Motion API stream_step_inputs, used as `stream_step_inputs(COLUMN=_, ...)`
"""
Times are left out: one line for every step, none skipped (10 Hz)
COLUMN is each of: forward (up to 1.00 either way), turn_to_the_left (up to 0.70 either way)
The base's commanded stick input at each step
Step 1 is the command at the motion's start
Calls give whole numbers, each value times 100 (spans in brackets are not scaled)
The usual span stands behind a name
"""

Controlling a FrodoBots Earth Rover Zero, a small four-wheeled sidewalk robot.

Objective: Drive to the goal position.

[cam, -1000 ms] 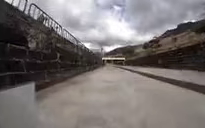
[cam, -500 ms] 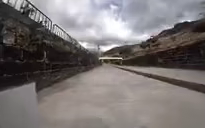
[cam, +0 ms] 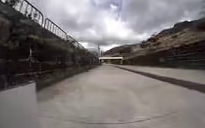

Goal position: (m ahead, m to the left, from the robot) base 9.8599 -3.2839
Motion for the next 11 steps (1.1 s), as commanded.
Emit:
stream_step_inputs(forward=100, turn_to_the_left=-27)
stream_step_inputs(forward=100, turn_to_the_left=0)
stream_step_inputs(forward=100, turn_to_the_left=0)
stream_step_inputs(forward=100, turn_to_the_left=0)
stream_step_inputs(forward=100, turn_to_the_left=0)
stream_step_inputs(forward=100, turn_to_the_left=0)
stream_step_inputs(forward=100, turn_to_the_left=0)
stream_step_inputs(forward=100, turn_to_the_left=0)
stream_step_inputs(forward=100, turn_to_the_left=0)
stream_step_inputs(forward=100, turn_to_the_left=0)
stream_step_inputs(forward=100, turn_to_the_left=0)
